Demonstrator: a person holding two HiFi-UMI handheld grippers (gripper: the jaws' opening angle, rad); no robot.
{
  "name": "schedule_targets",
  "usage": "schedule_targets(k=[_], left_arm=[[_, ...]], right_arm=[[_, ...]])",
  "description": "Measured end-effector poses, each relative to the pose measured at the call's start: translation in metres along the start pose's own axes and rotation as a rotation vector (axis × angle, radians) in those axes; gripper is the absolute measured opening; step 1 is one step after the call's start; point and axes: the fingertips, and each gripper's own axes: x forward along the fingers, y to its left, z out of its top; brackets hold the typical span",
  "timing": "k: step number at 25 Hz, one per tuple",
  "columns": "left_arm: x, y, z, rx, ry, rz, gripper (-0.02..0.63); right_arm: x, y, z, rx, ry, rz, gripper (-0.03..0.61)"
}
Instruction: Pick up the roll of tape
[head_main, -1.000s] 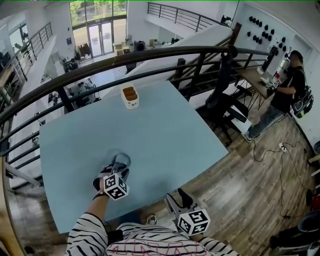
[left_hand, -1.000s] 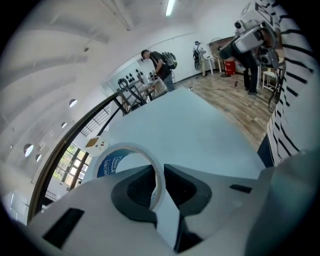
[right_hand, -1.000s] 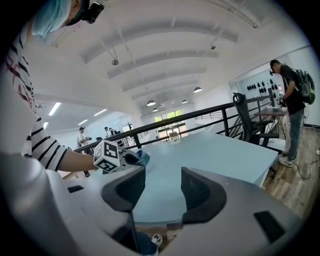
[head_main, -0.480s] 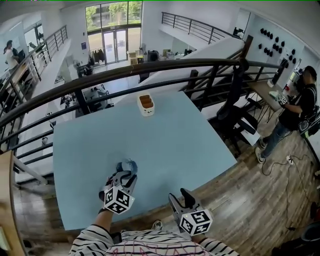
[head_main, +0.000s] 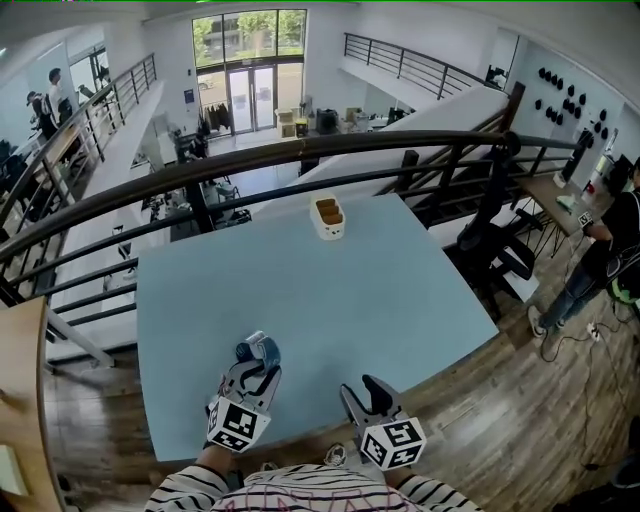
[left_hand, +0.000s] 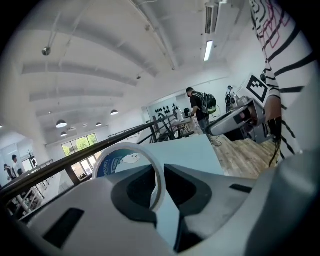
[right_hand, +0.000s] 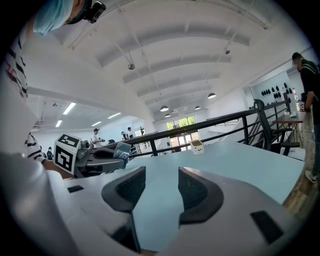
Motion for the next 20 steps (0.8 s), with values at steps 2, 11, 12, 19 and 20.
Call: schedule_targets(k=[2,11,12,19,20], left_arm=[[-0.012,0.003,-0.003,-0.022,-0.012,0.002,0.072],[-0.071,0.013,-0.008,-0.047,-0.080,-0.009,0.072],[-0.077,0.013,-0.008,-0.048,-0.088,-0.010,0.072],[-0.116,0.018,-0.025,-0.060,-0.114,-0.022,0.072],[-0.121,0.019,-0.028,-0.061,-0.114,-0.023,0.072]], right_arm=[[0.004,0.010,0.001,-0.012,-0.006,0.006,0.206],[0.017,0.062,0.003,-0.048,-0.041,0.037,0.065],[0.017,0.068,0.002,-0.050,-0.045,0.041,0.060],[0.026,0.113,-0.011,-0.077,-0.035,0.066,0.037],[0.027,0.118,-0.013,-0.079,-0.032,0.066,0.035]])
